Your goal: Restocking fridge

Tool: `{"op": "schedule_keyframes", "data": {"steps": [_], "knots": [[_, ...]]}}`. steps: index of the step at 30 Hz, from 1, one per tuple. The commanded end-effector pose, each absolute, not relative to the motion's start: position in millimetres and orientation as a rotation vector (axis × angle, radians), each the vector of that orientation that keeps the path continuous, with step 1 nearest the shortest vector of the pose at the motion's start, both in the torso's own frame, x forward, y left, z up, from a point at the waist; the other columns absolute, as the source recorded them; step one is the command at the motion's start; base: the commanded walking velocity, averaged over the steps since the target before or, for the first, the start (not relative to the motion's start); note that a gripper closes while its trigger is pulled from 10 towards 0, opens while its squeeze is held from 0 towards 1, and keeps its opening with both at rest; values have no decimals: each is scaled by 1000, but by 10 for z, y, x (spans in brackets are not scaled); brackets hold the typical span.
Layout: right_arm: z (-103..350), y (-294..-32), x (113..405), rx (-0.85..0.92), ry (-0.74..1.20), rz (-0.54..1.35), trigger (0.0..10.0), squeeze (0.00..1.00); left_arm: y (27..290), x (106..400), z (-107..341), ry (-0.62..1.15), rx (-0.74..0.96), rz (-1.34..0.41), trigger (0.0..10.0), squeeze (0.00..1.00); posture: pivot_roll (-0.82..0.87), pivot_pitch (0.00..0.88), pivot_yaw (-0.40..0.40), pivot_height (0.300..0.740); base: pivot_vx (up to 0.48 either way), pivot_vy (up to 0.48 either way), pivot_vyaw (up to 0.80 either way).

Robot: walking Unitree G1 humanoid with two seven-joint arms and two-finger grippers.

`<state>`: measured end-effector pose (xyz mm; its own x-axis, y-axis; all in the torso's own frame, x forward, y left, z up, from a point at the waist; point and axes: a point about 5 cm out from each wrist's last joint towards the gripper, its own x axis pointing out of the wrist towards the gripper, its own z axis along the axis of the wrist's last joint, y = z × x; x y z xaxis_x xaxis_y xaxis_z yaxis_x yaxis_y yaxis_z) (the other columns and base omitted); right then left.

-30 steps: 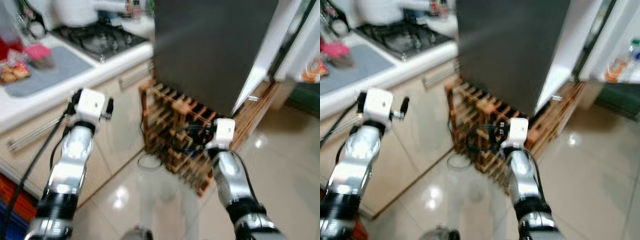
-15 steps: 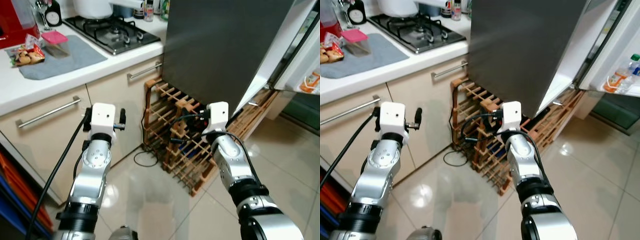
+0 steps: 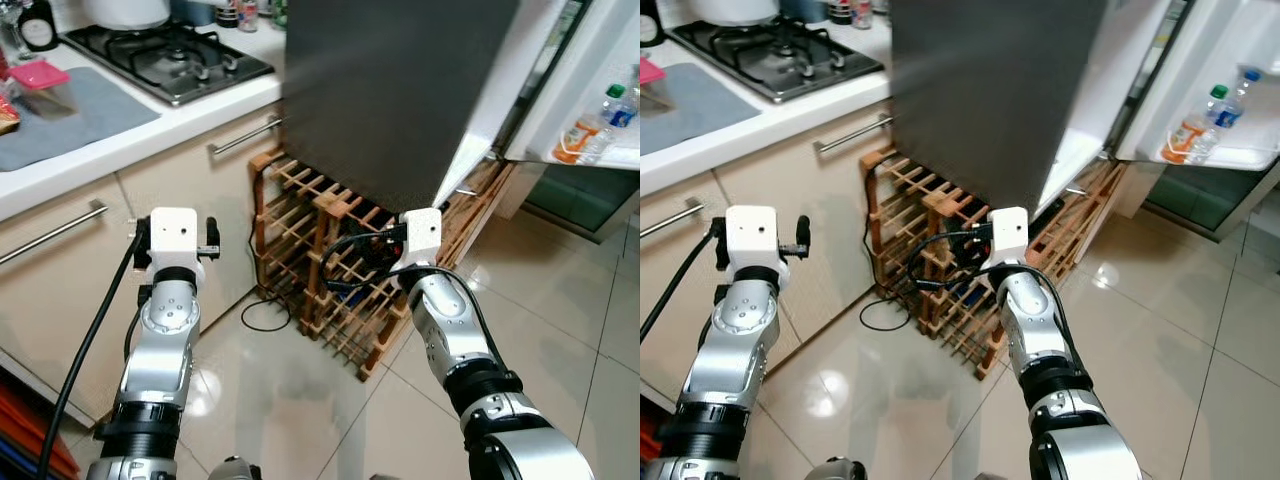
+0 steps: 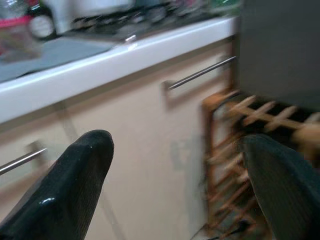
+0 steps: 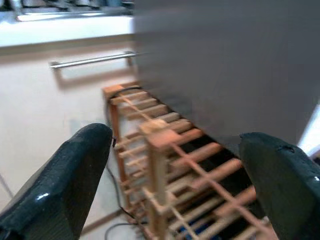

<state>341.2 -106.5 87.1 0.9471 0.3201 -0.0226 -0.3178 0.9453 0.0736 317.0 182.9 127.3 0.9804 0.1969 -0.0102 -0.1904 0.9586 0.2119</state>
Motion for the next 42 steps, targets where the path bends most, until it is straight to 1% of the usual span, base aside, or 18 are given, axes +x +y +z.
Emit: {"op": "schedule_keyframes", "data": {"steps": [1,2,6,11,12,14,15,19,20,21,24,32,36,38,39,40,41,42], "knots": [[928,-1041,3440,87,11,327,10000,8,1867,3199,1315,20,216,194,10000,0,5,0,-45,740,0,0,0],[929,-1043,3442,91,11,326,10000,31,1874,3210,1330,12,218,194,10000,0,5,0,-47,740,0,0,513],[940,-1036,3452,92,10,329,10000,55,1913,3232,1339,8,212,213,10000,0,-1,0,-43,740,0,0,478],[956,-1025,3455,87,0,337,10000,59,1951,3233,1307,25,172,243,10000,0,-3,0,-46,740,0,0,416],[975,-1049,3459,91,-12,328,10000,90,2036,3191,1225,54,153,293,10000,0,1,0,-62,740,0,0,0],[973,-1075,3456,88,-12,321,10000,94,2079,3159,1172,76,146,309,10000,0,2,0,-63,740,0,0,0],[952,-1123,3449,80,-5,314,10000,125,2149,3102,1103,104,158,326,10000,0,10,0,-64,740,0,0,0],[891,-1200,3439,75,22,300,10000,137,2237,3008,1011,158,253,345,10000,0,21,0,-59,740,0,0,0],[891,-1200,3439,75,22,300,10000,137,2237,3008,1011,158,253,345,10000,0,21,0,-59,740,0,0,0],[891,-1215,3450,78,27,290,10000,169,2231,2990,1021,154,276,340,10000,0,27,0,-55,740,0,0,0],[899,-1218,3460,79,27,286,10000,169,2225,2981,1037,144,291,336,10000,0,27,0,-55,740,0,0,0],[912,-1078,3468,47,33,340,10000,255,2063,3045,1161,100,208,343,10000,0,27,0,-73,740,0,-480,0],[902,-1073,3467,45,40,344,10000,255,2054,3042,1168,99,204,344,10000,0,27,0,-73,740,0,-480,0],[880,-1057,3463,51,59,359,10000,235,2061,3033,1156,104,191,350,10000,0,29,0,-77,740,0,-480,0],[860,-1050,3461,55,78,362,10000,196,2072,3031,1135,114,183,353,10000,0,29,0,-78,740,0,-259,0],[847,-1045,3459,58,90,364,10000,196,2080,3031,1121,121,179,355,10000,0,32,0,-81,740,0,-259,0],[837,-1052,3457,66,95,360,10000,149,2091,3045,1121,123,185,353,10000,0,29,0,-80,740,0,0,0],[835,-1069,3452,66,89,350,10000,169,2097,3074,1152,107,189,339,10000,0,28,0,-77,740,0,0,575]]}}
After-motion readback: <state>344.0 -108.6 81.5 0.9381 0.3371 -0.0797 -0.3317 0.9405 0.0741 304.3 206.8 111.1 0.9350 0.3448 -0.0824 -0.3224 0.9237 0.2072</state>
